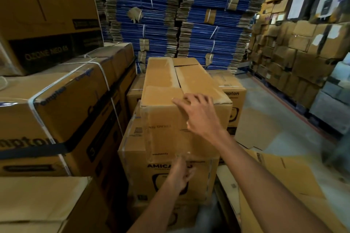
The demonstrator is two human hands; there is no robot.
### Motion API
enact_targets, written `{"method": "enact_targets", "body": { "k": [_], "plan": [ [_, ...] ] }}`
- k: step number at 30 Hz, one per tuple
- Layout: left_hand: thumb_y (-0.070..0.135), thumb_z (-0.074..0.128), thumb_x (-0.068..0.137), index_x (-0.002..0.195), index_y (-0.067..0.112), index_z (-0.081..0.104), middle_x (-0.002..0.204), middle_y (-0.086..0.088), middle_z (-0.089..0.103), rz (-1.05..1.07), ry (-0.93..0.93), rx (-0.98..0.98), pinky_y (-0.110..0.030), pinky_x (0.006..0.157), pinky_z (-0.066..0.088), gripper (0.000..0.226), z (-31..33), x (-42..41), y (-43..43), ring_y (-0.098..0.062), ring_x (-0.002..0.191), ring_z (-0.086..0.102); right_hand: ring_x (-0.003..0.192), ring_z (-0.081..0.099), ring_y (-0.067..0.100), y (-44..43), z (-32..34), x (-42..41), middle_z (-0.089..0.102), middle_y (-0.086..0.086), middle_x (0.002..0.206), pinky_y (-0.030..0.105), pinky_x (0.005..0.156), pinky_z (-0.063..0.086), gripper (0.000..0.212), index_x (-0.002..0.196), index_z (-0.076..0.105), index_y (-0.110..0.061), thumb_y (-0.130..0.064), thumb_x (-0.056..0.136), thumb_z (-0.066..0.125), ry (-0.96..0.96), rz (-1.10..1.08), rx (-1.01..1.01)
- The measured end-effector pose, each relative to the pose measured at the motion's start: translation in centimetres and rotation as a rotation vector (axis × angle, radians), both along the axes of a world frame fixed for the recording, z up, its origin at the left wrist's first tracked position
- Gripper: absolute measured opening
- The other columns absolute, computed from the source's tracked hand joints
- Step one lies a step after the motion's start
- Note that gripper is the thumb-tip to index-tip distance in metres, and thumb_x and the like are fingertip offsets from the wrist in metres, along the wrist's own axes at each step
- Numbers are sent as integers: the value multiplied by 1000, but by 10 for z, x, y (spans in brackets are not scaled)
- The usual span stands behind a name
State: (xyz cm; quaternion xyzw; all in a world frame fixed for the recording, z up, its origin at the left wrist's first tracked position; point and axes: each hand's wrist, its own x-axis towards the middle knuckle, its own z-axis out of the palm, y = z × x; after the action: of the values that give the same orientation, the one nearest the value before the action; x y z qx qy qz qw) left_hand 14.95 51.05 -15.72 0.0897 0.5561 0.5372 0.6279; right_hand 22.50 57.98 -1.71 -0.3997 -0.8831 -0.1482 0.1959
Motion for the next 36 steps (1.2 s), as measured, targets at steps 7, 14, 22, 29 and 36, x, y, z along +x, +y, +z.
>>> {"method": "enact_targets", "body": {
  "k": [7,14,22,29,36],
  "plan": [
    [11,64,97,98,18,72,90,11,71,-71,1289,475,-10,70,53,10,83,-42,-13,2,76,65,138,41,29,-1,-28,6,50,3,149,50,118,26,92,150,42,-30,-28,69,84,66,41,36],
    [23,62,97,114,18,70,111,5,70,55,1809,626,-25,92,36,19,179,-82,40,-14,107,58,134,44,31,-12,-33,4,55,5,144,49,115,29,66,143,50,-21,-28,81,71,184,65,58],
    [48,46,102,134,20,59,138,-7,59,-480,1799,394,-47,104,46,45,163,-105,100,-26,120,56,114,59,16,1,-9,6,68,0,125,38,104,36,33,125,66,-18,-36,107,46,426,91,-141],
    [57,25,103,153,29,38,159,-6,39,-655,1895,181,-55,114,32,59,164,-106,111,-32,140,40,117,54,29,30,36,-19,65,5,124,51,104,38,34,126,62,-20,-40,100,52,263,-185,-383],
    [44,35,105,155,28,36,154,-8,39,-643,1961,173,-56,109,31,53,165,-102,109,-36,137,37,126,46,35,36,57,-46,58,9,130,54,104,34,42,129,58,-22,-34,89,64,130,-311,-490]
  ]
}}
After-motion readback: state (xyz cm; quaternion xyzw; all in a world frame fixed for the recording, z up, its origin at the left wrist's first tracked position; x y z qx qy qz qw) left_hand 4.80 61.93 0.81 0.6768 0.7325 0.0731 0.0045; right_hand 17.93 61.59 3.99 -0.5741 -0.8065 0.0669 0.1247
